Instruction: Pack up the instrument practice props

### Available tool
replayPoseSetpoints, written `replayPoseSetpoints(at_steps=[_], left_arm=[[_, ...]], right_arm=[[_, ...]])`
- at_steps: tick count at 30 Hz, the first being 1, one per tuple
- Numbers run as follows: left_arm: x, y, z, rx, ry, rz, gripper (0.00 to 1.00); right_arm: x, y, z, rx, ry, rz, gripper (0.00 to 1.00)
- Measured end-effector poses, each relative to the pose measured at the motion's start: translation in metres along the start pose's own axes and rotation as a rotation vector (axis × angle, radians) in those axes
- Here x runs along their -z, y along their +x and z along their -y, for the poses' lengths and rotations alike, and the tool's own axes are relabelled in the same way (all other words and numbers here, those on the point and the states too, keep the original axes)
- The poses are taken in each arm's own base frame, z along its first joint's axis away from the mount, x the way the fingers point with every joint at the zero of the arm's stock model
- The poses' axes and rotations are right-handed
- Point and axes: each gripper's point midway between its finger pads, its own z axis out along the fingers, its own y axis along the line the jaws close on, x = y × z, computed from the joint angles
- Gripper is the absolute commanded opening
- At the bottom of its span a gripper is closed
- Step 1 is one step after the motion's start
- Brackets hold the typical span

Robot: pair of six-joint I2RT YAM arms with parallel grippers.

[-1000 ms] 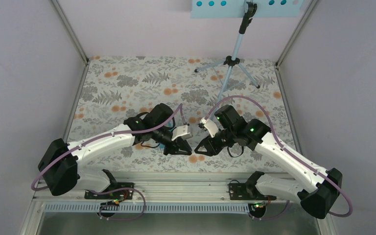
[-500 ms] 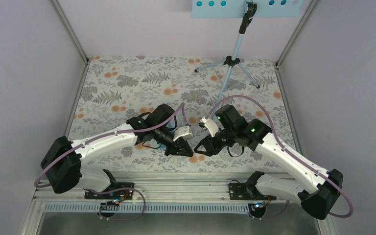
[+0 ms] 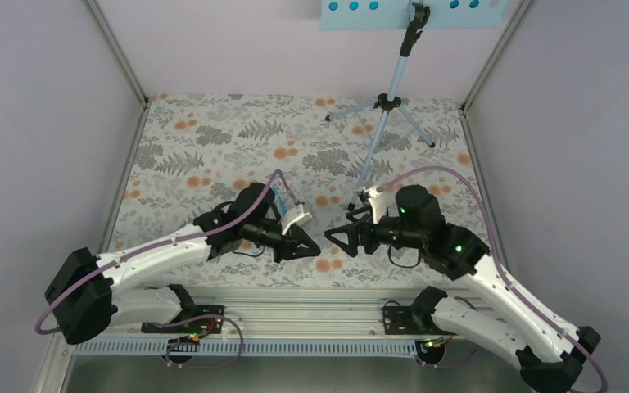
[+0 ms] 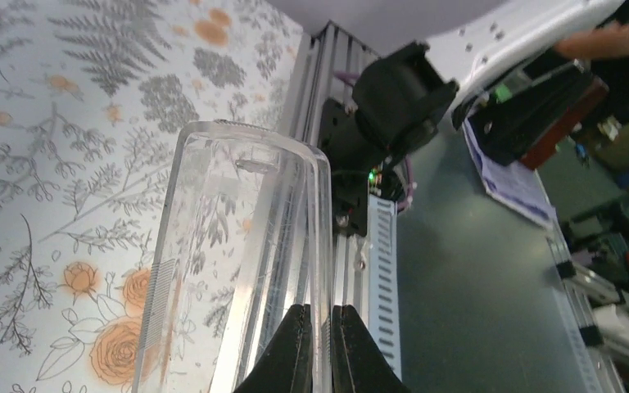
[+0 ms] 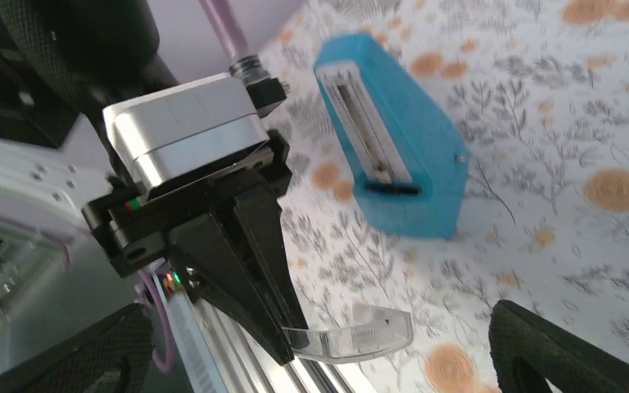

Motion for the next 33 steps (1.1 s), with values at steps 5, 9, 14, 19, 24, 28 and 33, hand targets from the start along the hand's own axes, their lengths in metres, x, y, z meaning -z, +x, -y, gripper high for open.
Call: replayPoseSetpoints(at_steps=[5, 9, 14, 19, 24, 28, 33], left_arm=[[0.015, -0.027, 0.013, 0.062, 0.011, 0.175, 0.02], [0.033, -0.053, 0.029, 0.088, 0.032, 0.304, 0.02], [0.053, -0.077, 0.049, 0.085, 0.068, 0.415, 0.02], [0.062, -0.084, 0.059, 0.085, 0.099, 0.464, 0.02], [0.064, -0.088, 0.062, 0.088, 0.114, 0.480, 0.02], [0.065, -0.089, 0.064, 0.078, 0.122, 0.486, 0.02], [0.065, -0.090, 0.065, 0.075, 0.124, 0.488, 0.02]], right_arm=[[0.011, -0.015, -0.008, -0.082, -0.105, 0.248, 1.00], [0.018, -0.028, -0.017, -0.127, -0.214, 0.398, 0.97], [0.025, -0.057, -0.034, -0.103, -0.283, 0.470, 0.92], [0.018, -0.071, -0.043, -0.084, -0.324, 0.457, 0.79], [0.012, -0.070, -0.045, -0.087, -0.341, 0.435, 0.77], [0.008, -0.068, -0.046, -0.086, -0.350, 0.419, 0.72], [0.002, -0.065, -0.046, -0.089, -0.355, 0.394, 0.61]])
